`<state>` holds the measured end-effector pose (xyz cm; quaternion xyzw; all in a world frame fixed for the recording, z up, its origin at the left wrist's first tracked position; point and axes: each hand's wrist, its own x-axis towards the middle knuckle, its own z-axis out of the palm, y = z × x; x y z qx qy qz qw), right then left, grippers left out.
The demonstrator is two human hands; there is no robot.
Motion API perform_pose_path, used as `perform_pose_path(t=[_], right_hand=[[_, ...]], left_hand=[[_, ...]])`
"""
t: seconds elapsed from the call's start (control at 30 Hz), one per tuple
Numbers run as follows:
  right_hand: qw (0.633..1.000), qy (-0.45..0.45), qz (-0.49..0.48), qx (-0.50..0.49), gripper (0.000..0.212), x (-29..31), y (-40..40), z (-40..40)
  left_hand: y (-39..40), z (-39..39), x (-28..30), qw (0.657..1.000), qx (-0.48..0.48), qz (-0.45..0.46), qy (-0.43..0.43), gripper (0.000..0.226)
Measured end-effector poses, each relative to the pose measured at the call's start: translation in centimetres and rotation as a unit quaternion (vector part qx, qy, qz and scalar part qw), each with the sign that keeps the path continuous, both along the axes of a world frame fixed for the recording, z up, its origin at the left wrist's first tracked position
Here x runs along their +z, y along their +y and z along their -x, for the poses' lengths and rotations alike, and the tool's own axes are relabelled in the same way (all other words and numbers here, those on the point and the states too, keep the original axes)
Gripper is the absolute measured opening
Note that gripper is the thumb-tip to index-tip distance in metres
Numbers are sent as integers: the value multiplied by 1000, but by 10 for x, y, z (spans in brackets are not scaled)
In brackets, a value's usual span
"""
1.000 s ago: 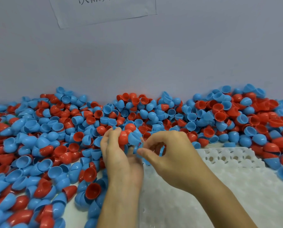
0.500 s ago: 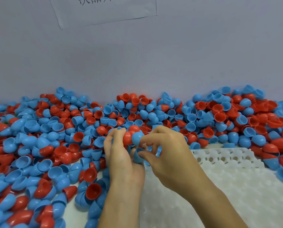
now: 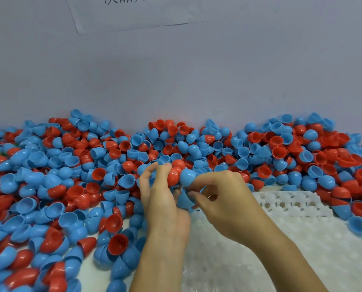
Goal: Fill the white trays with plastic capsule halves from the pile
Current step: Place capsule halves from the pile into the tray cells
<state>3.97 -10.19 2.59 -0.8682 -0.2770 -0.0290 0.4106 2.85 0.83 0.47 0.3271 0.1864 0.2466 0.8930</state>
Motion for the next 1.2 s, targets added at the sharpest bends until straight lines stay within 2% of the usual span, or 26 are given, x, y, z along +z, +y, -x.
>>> perform_pose_path(t=[0.1,0.23,0.43,0.57,0.7,0.83,0.97,1.07,1.2], right_hand=[[999,-13,-36,-12,18,-1,0,0],[998,2,-66,-14,35,-2,3,3],[997,-62,-47,-3,25,-1,5,4],[996,-60,-37,-61,20,4,-9,-4],[987,-46,66,-140,8,11,-39,-22],[969,-21,192,-152,5,7,-40,-31],[936,-32,324,-137,14,-2,-24,-34],[920,-26,365,-139,17,-9,-16,-34],[916,-35,375,-141,11,-9,-16,-32]], left_hand=[[1,0,1,1000,2,5,-6,21],[1,0,0,1000,-5,-2,0,21],[3,2,3,999,-22,30,-6,18],[9,3,2,999,-10,35,-10,20],[16,3,2,999,-4,43,4,33],[14,4,6,997,-8,79,-7,22],[13,4,7,997,-9,77,-12,18],[14,4,7,997,-10,74,-12,22],[14,3,6,997,-20,71,-14,28]])
